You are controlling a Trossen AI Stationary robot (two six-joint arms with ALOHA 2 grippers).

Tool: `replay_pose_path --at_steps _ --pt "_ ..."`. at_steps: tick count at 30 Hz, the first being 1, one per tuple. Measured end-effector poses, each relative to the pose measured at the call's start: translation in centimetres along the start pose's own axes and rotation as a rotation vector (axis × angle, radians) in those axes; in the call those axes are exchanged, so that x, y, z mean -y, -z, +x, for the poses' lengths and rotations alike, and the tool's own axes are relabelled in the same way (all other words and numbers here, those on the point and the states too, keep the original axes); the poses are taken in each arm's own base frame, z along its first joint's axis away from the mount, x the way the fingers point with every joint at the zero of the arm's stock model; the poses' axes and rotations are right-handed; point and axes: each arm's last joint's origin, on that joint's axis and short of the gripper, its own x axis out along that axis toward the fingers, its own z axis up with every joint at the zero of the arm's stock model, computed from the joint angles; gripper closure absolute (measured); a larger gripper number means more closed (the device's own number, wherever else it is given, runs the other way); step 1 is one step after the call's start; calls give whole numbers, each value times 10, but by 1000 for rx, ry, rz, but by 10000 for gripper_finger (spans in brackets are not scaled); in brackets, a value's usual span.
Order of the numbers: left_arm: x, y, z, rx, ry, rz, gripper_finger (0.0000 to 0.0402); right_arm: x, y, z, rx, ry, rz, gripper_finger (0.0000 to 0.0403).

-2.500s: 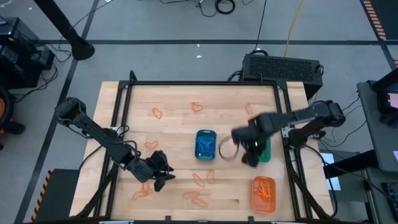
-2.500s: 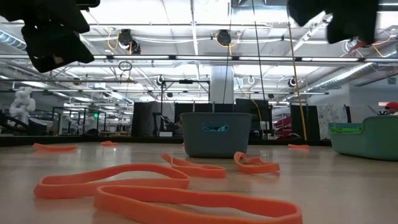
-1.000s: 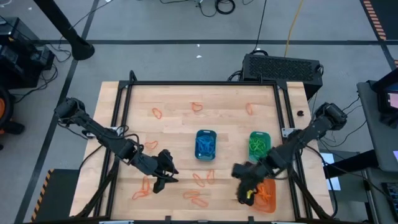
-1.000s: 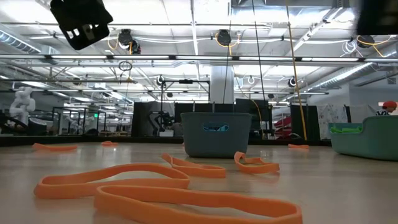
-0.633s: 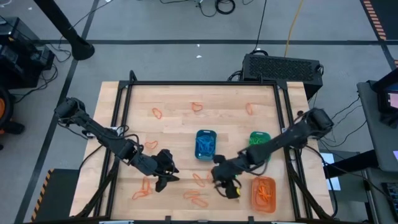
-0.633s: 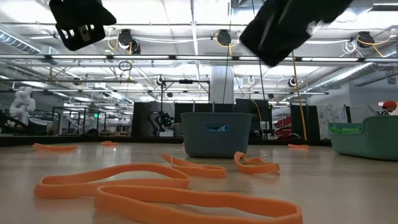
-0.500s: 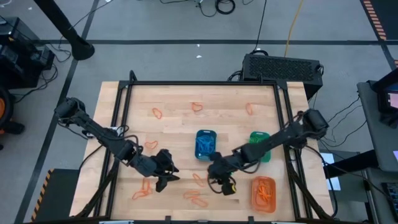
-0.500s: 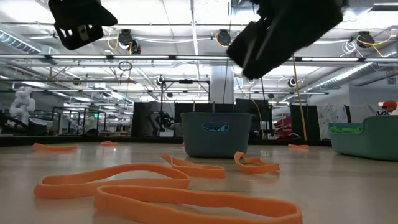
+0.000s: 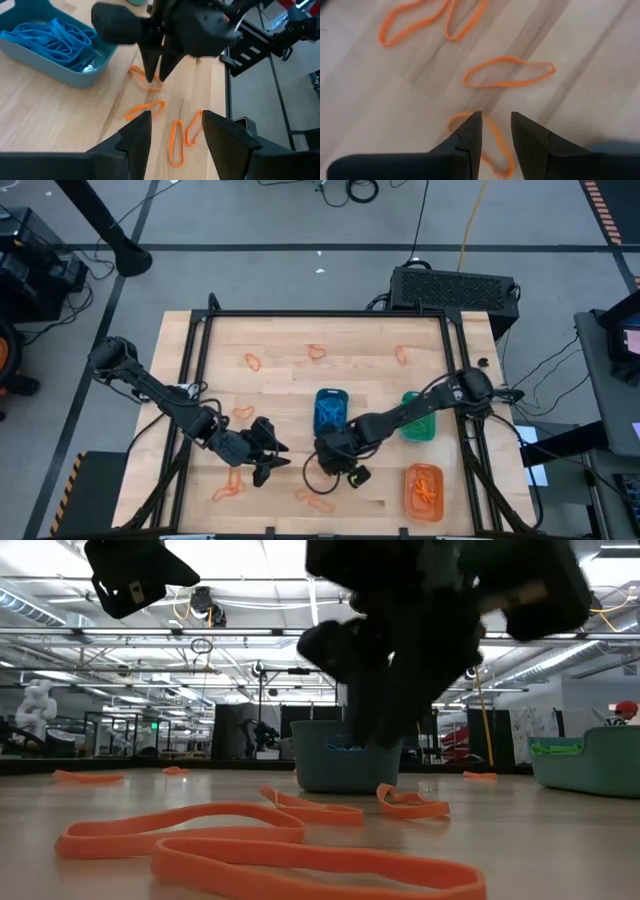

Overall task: Sort rubber bands into baskets
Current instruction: Put the orange rubberband into the orange bin

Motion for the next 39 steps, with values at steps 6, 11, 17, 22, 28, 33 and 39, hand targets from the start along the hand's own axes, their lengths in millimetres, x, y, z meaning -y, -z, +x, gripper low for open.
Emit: replay_pose_path --at_steps 6,11,17,22,28,33,39 --pt "-1 1 0 -4 -7 3 219 6 5 20 -79 -13 -105 306" --pt "-1 1 0 -8 -13 5 219 11 10 32 -116 2 -126 306" --pt "-2 2 0 -12 -17 -16 219 8 17 33 -190 -40 -104 308" --pt "-2 2 0 -12 -17 -16 219 3 19 31 -216 -61 -117 337" --pt "-2 2 0 -16 -22 -8 219 2 16 25 -251 -75 -48 396" --pt "-3 2 0 -5 -32 13 219 2 6 3 -242 -53 41 401" --pt "-4 0 0 24 -61 64 219 -13 9 -39 -315 -52 191 402"
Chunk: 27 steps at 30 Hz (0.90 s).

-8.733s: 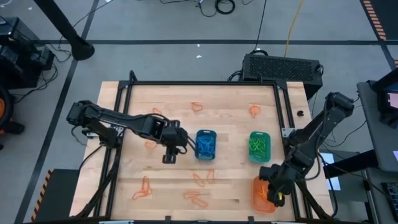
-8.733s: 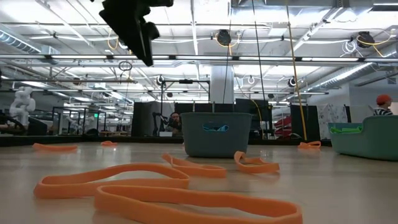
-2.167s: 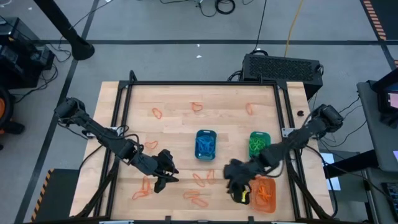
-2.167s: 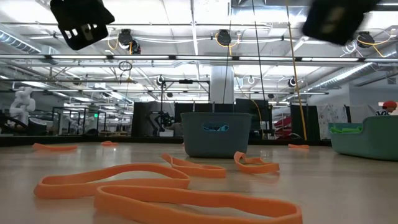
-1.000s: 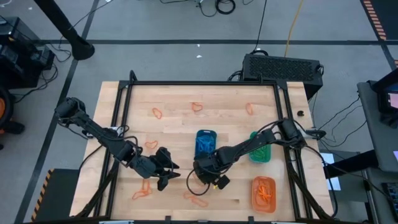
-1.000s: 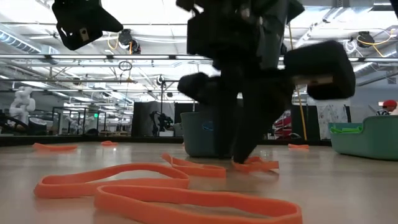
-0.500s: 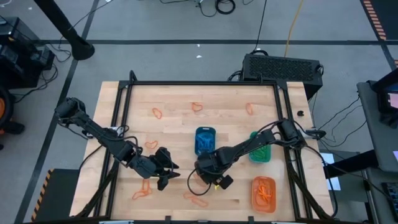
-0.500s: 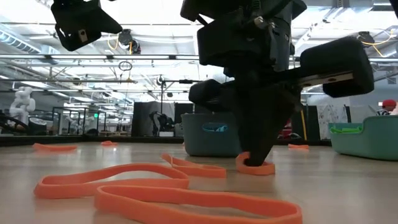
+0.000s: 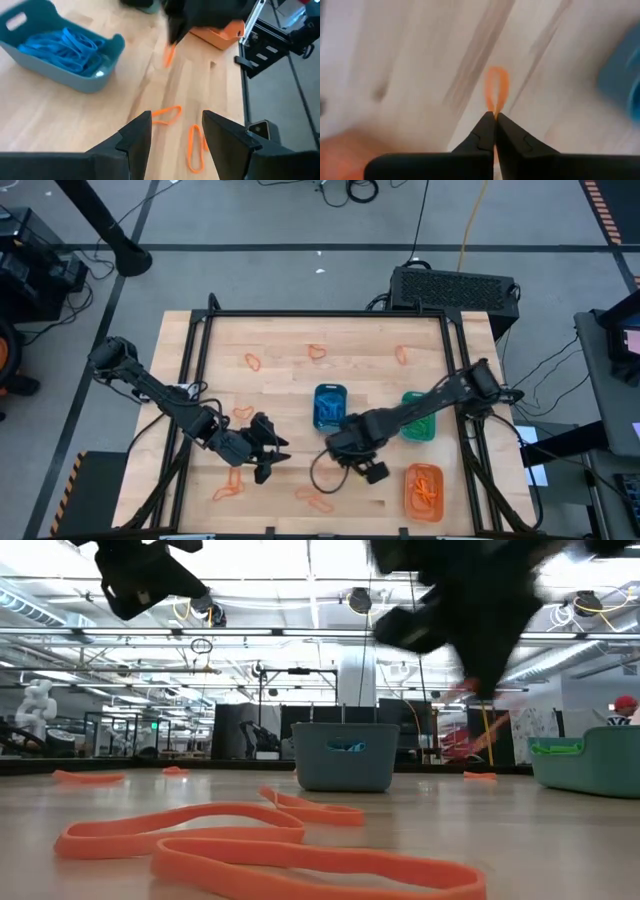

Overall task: Sort rubber bands into baskets
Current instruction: Put the orange rubberband into the orange bin

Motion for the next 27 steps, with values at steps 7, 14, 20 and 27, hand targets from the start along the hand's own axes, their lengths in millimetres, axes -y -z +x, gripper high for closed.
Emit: replay_pose_path --at_steps 7,14,20,27 --pt "-9 -11 5 44 -39 -3 219 -43 37 -42 -83 -12 67 402" --pt "-17 -47 11 246 45 -37 219 -88 85 -62 -6 -36 239 403" --pt "-27 -76 11 420 90 -63 219 -125 120 -56 51 -96 321 403" --pt "-35 -85 14 452 82 -141 219 -147 140 -34 73 -113 282 402"
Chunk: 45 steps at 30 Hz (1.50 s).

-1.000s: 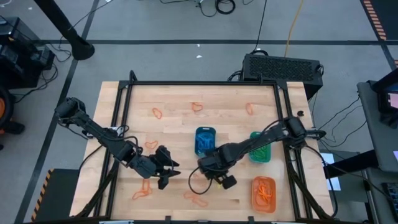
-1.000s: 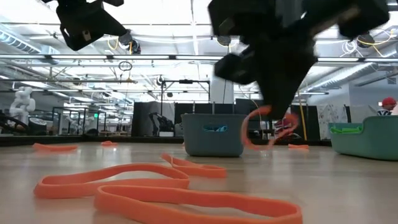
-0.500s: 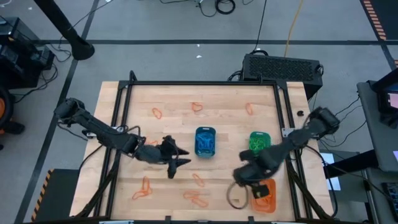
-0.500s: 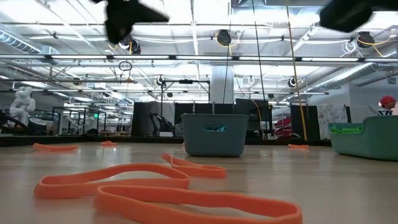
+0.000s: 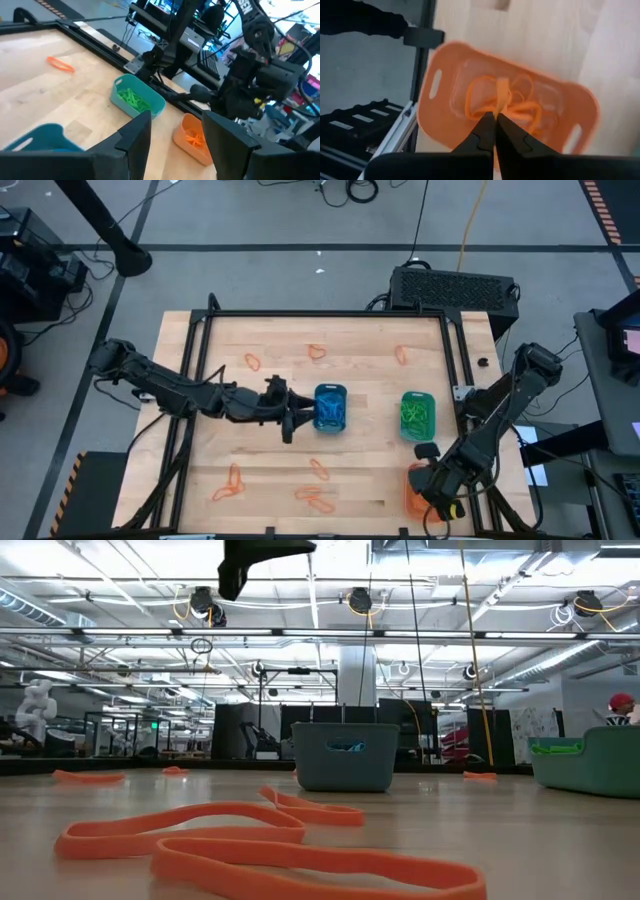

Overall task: Sort rubber bands into baskets
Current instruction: Put the orange rubberband into the orange bin

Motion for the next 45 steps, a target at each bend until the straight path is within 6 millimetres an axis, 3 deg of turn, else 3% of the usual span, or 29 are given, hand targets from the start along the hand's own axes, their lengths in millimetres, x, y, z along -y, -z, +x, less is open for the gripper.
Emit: replay_pose_path --at_steps 3,7,12,16,27,37,45 --pt "5 1 7 -9 0 -15 219 -1 2 7 29 -9 -49 402" --pt "27 5 26 -42 43 -5 219 2 7 13 10 7 -66 402" --pt "54 22 49 -300 110 59 219 6 11 19 -4 20 -51 402" --pt "65 31 50 -512 104 120 219 6 11 21 1 15 -12 402" --pt "65 57 19 -812 -12 288 219 10 10 21 -17 13 90 361" --pt "73 68 -1 -870 -37 385 219 9 8 21 -52 -38 229 277" --pt "79 64 -32 -938 -91 393 219 4 -21 6 146 -126 248 265"
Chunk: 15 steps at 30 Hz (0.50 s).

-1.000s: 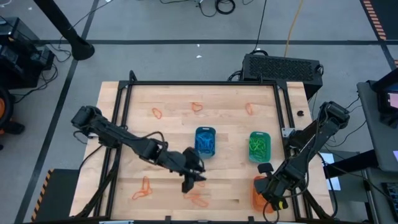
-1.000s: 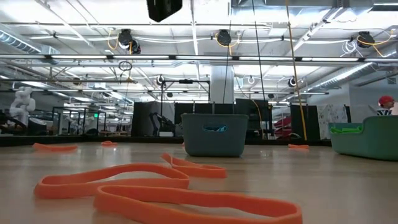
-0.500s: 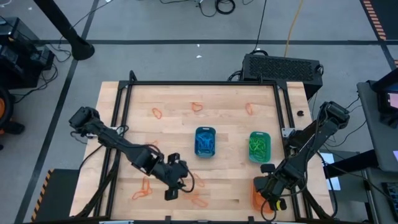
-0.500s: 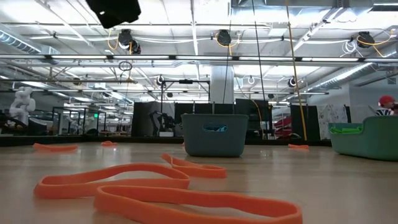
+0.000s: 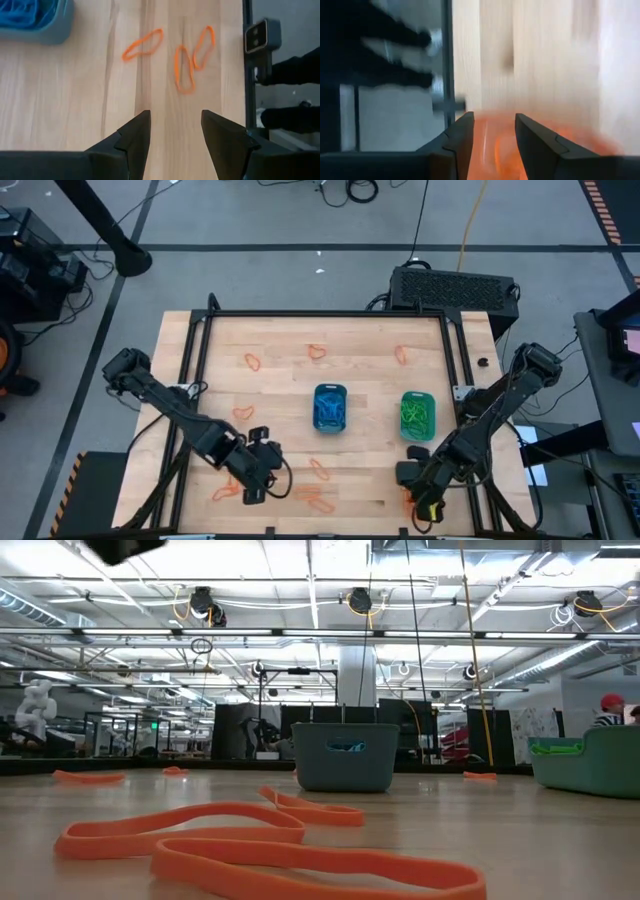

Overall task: Sort rubber bands into baskets
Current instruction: Put the orange rubberband into the orange bin

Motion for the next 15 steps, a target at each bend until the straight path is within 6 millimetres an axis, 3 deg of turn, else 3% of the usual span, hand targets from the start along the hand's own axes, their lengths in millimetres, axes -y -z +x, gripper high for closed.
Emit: replay_pose_path --at_steps 6,9,15 --pt "8 29 -11 -134 -73 -49 219 -3 -38 -11 356 11 -96 270" --pt "10 46 -7 -184 -112 -94 219 -1 -59 -15 524 29 -190 271" --pt "0 76 7 -279 -233 -270 219 18 -98 -15 681 81 -285 271"
